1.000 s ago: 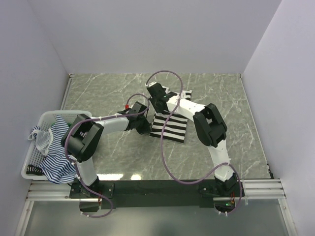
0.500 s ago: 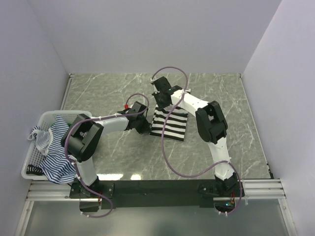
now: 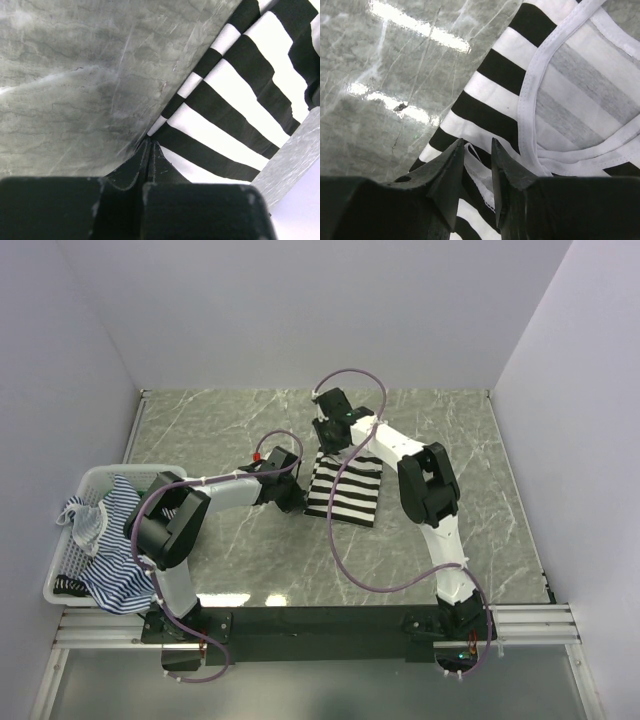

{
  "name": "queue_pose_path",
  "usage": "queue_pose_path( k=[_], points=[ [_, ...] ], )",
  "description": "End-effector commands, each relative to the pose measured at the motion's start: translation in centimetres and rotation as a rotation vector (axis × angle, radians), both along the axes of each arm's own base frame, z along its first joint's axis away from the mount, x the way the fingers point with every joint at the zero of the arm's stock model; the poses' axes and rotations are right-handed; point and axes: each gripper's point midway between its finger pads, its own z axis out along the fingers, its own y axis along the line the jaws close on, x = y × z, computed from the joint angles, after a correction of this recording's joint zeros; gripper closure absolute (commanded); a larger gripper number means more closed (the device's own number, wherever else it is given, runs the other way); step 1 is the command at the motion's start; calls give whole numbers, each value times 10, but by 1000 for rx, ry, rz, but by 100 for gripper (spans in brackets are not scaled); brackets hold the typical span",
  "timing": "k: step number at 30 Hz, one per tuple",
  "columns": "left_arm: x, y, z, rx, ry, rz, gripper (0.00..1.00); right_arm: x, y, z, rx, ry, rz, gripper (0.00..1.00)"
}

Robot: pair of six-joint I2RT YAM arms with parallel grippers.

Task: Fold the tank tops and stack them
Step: Fold the tank top

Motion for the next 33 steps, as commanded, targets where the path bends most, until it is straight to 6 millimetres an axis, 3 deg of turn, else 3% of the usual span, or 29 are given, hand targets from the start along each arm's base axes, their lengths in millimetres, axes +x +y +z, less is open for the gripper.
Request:
queue_pose_path(
  k=[1,4,9,12,17,18,19,21,22,28,33],
  points=[
    [-11,8,-13,50,39,-3,99,17,1,18,30,-47,-41,64],
    [-11,8,-13,53,41,-6,99,20,-10,25,30,-77,-93,62],
    [-8,6,-11,47,30,-10,99,32,-38,65,86,-183,-219,58],
    [-8,6,-10,46,29,-12,99,23,-53,86,94,-209,-270,58],
    [-8,7,-5,49,23,-17,99,-18,-74,85,107,-196,-320,60],
    [-8,6,-5,50,22,-18,99,-25,-78,93,123,-211,-329,60],
    [-7,7,-5,52,21,-19,99,-37,-85,77,103,-185,-338,60],
    [-6,6,-4,48,13,-23,99,-46,-94,81,100,-210,-349,60],
    [-6,5,-3,46,10,-25,99,-56,-99,68,78,-190,-344,60],
    [0,1,8,41,-17,-42,99,-67,-111,45,-7,-154,-309,61],
    [12,-6,33,29,-91,-84,94,-72,-121,34,-29,-130,-334,61]
  ],
)
